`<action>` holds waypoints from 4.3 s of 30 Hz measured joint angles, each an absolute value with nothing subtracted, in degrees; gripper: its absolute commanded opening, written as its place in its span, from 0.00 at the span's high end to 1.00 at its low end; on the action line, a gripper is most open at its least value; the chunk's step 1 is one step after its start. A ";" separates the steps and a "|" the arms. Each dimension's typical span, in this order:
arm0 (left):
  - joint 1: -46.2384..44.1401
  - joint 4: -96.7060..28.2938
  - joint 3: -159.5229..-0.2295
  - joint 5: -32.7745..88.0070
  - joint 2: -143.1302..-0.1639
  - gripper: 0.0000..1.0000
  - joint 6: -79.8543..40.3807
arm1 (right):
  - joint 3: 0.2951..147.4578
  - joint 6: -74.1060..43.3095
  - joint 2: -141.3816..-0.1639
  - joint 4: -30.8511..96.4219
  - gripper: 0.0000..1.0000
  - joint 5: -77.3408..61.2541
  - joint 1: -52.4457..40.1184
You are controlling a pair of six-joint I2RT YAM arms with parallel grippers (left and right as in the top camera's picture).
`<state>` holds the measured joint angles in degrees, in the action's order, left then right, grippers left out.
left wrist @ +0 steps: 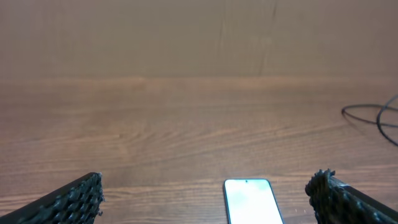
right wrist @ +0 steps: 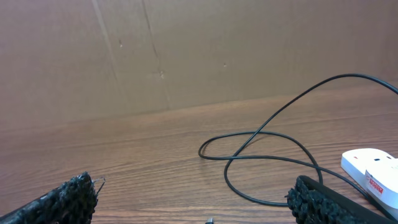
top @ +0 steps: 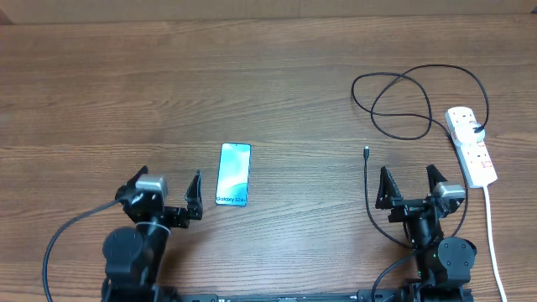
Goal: Plug charger to phone and switch on socket
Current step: 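Move the left gripper forward over the phone and lower it, then close the left gripper on the phone's long edges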
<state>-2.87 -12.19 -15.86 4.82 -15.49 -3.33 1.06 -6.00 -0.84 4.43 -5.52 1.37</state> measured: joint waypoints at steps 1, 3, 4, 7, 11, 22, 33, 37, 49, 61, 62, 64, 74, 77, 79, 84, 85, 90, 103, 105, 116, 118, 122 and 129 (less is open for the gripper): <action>-2.87 -12.56 -16.75 5.06 -17.23 0.00 -3.11 | 1.06 -6.02 -0.84 4.45 0.00 -5.54 1.37; -2.87 -14.46 -19.62 6.04 -21.37 0.00 -2.83 | 1.06 -6.04 -0.84 4.40 0.00 -5.54 1.37; -2.87 -16.05 -21.63 6.55 -23.55 0.00 -2.74 | 1.06 -6.07 -0.84 4.45 0.00 -5.54 1.37; -2.87 -23.14 -29.58 7.92 -30.02 0.00 -2.76 | 1.06 -6.02 -0.84 4.43 0.00 -5.52 1.37; -2.92 -33.63 -42.26 8.73 -38.33 0.00 -2.74 | 1.06 -6.00 -0.84 4.54 0.00 -5.52 1.37; -13.98 -50.46 -69.08 8.62 -57.91 0.00 -3.05 | 1.06 -6.00 -0.84 4.51 0.00 -5.52 1.37; -19.90 -56.25 -73.08 4.86 -70.13 0.00 -4.75 | 1.06 -6.02 -0.84 4.51 0.00 -5.52 1.37; -19.90 -58.22 -73.14 5.32 -75.26 0.01 -5.65 | 1.06 -6.00 -0.84 4.51 0.00 -5.54 1.37; -19.90 -60.25 -73.14 7.07 -93.23 0.00 -7.68 | 1.06 -6.02 -0.84 4.51 0.00 -5.52 1.37; -19.90 -59.33 -73.14 3.60 -107.53 0.00 -11.70 | 1.06 -6.00 -0.84 4.51 0.00 -5.54 1.37; -19.90 -59.11 -73.14 3.55 -108.22 0.01 -11.68 | 1.06 -6.00 -0.84 4.51 0.00 -5.52 1.34; -19.90 -58.70 -73.14 3.40 -109.69 0.01 -11.70 | 1.06 -6.00 -0.84 4.51 0.00 -5.54 1.37; -19.90 -57.23 -73.14 3.40 -113.12 0.00 -13.93 | 1.06 -6.00 -0.84 4.51 0.00 -5.52 1.37; -19.90 -56.88 -73.19 3.18 -113.45 0.00 -15.07 | 1.06 -6.00 -0.84 4.49 0.00 -5.54 1.37; -19.90 -56.51 -73.19 3.05 -113.47 0.00 -16.82 | 1.06 -6.00 -0.84 4.51 0.00 -5.54 1.37; -19.90 -55.59 -73.19 2.70 -113.49 0.00 -21.30 | 1.06 -6.00 -0.84 4.51 0.00 -5.54 1.37; -19.90 -55.46 -73.19 2.68 -113.49 0.02 -22.28 | 1.06 -6.02 -0.84 4.51 0.00 -5.52 1.37; -19.92 -55.33 -73.19 3.09 -113.49 0.17 -26.15 | 1.06 -6.02 -0.84 4.49 0.00 -5.54 1.37; -20.18 -55.46 -73.19 3.88 -113.49 0.15 -32.82 | 1.06 -6.02 -0.84 4.54 0.00 -5.52 1.37; -20.18 -55.55 -73.19 3.73 -113.49 0.00 -33.91 | 1.06 -6.00 -0.84 4.54 0.00 -5.54 1.37; -20.16 -55.20 -73.25 3.16 -113.49 0.00 -33.80 | 1.06 -6.00 -0.84 4.51 0.00 -5.54 1.37; -20.16 -55.05 -73.25 3.03 -113.49 0.02 -32.73 | 1.06 -6.00 -0.84 4.49 0.00 -5.54 1.34; -20.18 -54.63 -73.25 2.96 -113.49 0.11 -30.44 | 1.06 -6.02 -0.84 4.51 0.00 -5.54 1.37; -20.18 -54.30 -73.01 2.76 -113.47 0.17 -28.32 | 1.06 -6.00 -0.84 4.49 0.00 -5.52 1.37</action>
